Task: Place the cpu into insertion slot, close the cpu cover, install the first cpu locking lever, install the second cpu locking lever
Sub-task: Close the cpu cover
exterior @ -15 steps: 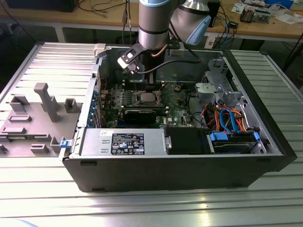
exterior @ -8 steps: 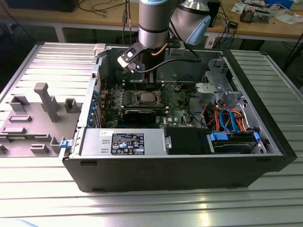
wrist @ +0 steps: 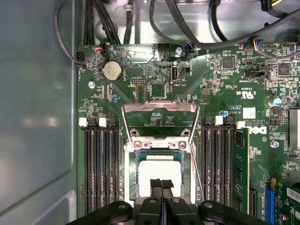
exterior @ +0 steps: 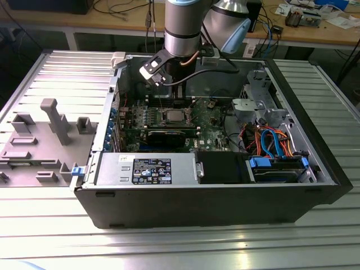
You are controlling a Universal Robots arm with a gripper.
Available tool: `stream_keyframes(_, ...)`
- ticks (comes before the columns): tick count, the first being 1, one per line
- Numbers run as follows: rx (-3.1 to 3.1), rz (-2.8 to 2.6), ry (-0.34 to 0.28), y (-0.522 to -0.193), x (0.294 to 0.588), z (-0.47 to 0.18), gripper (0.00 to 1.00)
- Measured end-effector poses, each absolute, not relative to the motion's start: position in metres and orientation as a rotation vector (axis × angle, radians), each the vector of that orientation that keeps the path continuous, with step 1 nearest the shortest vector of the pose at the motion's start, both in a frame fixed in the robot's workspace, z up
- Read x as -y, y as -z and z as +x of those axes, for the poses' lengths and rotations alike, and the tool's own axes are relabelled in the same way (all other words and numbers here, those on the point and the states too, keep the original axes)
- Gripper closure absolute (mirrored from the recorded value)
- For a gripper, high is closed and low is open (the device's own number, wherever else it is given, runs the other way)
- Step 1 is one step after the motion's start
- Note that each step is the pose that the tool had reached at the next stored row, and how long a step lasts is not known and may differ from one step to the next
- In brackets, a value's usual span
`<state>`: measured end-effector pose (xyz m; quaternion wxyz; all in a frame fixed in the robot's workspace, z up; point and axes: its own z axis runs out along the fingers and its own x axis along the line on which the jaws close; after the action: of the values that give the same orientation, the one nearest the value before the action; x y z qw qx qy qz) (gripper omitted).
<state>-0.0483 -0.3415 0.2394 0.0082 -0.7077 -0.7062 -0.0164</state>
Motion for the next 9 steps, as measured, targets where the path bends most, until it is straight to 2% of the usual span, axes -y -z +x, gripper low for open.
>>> stream_keyframes(9, 2.207, -2.212, 0.052, -0.2419, 0.3415, -0.0483, 0.89)
